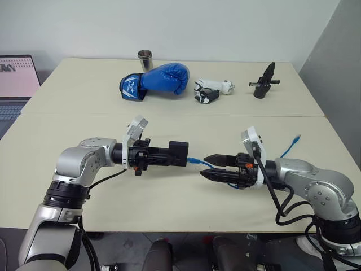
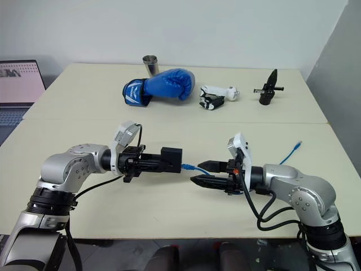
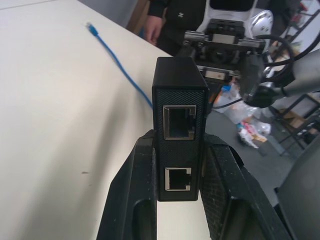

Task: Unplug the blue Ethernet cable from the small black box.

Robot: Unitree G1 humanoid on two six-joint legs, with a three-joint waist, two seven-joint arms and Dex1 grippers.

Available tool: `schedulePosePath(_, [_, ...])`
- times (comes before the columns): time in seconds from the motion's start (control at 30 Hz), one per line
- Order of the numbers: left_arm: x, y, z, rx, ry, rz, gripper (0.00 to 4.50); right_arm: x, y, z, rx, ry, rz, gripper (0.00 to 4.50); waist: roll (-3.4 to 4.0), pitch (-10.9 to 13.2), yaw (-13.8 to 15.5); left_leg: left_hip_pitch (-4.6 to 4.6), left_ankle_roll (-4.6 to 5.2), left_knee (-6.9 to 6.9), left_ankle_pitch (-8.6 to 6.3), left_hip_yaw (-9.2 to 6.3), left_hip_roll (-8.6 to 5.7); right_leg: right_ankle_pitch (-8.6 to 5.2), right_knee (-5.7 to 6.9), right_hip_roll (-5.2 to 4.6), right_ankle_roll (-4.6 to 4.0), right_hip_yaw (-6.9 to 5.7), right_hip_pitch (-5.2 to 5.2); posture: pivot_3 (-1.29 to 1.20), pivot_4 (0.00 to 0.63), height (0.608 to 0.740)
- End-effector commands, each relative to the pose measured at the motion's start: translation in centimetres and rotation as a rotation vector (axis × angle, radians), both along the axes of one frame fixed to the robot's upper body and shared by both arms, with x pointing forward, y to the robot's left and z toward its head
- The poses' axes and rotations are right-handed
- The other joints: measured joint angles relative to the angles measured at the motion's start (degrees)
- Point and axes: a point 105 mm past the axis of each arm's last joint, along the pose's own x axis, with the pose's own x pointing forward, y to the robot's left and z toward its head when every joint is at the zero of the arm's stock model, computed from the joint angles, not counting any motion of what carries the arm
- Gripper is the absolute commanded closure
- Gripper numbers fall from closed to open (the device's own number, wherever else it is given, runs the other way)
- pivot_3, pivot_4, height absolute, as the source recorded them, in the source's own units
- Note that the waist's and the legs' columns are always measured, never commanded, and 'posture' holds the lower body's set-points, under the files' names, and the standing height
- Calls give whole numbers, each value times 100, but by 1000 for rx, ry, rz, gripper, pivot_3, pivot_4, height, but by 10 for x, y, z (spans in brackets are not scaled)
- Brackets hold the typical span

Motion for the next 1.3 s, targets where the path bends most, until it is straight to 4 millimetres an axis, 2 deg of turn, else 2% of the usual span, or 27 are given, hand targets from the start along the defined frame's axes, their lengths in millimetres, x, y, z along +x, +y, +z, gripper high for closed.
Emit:
schedulePosePath(0.03, [-3,-2,17,-50,-5,-37,3708,12,6,2,45,-36,-64,1791,0,0,2,0,0,0,0,0,0,0,0,0,0,0,0,0,150,740])
schedulePosePath(0.23, [-2,-2,22,-80,21,-35,3708,7,13,-3,76,31,-20,1791,0,0,10,-1,0,1,0,0,-1,1,-1,0,-1,1,0,0,150,740])
schedulePosePath(0.47, [-5,-3,21,-81,20,-34,3708,4,20,2,126,76,1,1791,0,0,8,0,0,1,0,-1,1,1,0,0,-2,0,0,0,150,740])
schedulePosePath(1.1, [-4,-4,19,-78,4,-20,3708,10,24,-1,114,101,-30,1791,0,0,9,-1,0,1,0,-1,0,1,0,0,-2,0,0,0,150,740])
schedulePosePath(1.2, [-4,-4,18,-80,4,-21,3708,10,24,-1,110,102,-29,2284,0,0,9,-1,0,1,0,-1,1,1,0,0,-2,0,0,0,150,740])
schedulePosePath(1.3, [-4,-4,18,-80,5,-21,3708,10,23,-1,107,102,-25,2988,0,0,9,-1,0,1,0,-1,1,1,0,0,-2,0,0,0,150,740])
